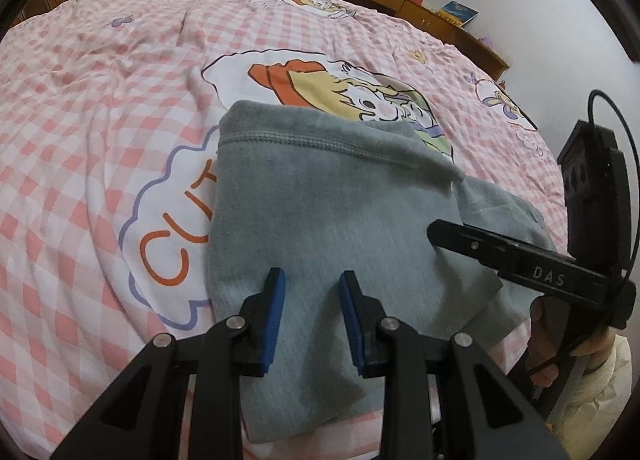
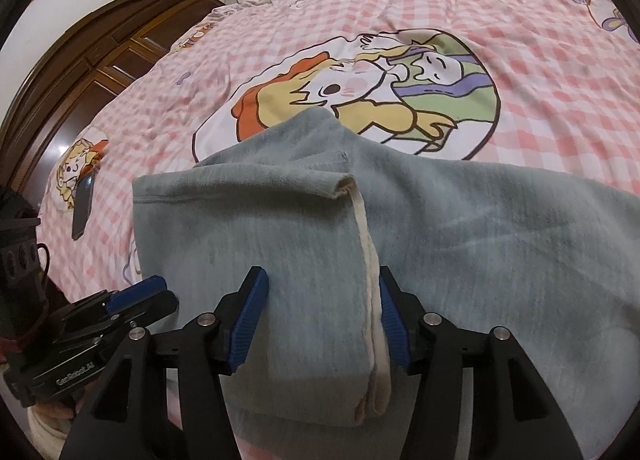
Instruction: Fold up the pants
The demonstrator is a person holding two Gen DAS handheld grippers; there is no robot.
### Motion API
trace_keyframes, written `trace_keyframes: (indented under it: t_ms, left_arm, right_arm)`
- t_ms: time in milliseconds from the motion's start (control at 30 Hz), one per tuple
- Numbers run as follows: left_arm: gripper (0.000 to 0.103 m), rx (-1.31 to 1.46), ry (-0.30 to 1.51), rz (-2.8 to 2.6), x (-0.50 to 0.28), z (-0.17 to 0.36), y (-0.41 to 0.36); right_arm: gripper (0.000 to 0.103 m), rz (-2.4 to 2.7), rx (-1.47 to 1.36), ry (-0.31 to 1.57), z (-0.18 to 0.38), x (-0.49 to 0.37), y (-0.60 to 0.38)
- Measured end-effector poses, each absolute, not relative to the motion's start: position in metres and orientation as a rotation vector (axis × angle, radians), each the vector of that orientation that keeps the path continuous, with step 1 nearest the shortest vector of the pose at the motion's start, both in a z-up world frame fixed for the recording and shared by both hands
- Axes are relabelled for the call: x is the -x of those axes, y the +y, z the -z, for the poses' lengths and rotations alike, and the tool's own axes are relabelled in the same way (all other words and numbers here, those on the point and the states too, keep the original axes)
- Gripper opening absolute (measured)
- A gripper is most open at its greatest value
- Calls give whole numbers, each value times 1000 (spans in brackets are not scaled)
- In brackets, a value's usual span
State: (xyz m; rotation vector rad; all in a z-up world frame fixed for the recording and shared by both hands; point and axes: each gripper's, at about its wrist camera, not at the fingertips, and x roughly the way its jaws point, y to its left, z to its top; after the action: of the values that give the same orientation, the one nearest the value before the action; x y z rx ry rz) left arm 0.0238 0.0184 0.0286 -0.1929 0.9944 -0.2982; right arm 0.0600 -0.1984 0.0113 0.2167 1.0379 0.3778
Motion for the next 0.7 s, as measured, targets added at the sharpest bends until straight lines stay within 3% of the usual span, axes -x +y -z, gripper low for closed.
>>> trace_keyframes:
  t_ms: [67,200,267,700]
  left_arm:
    - [29,184,992,296,-23,-29,18]
    - [29,195,991,292,-21,-31,19]
    - [29,206,991,290,-19,-33,21]
    - [32,245,943,233,3,-55,49]
  right_arm:
    - [42,-386,-222,1024,-14,-59,-196]
    - [28,-385,-228,1014,-19,-58,-196]
    - [16,-377,-242,1009,-22,-57,-198]
    - [12,-432,-321,861,-95,-17,-198]
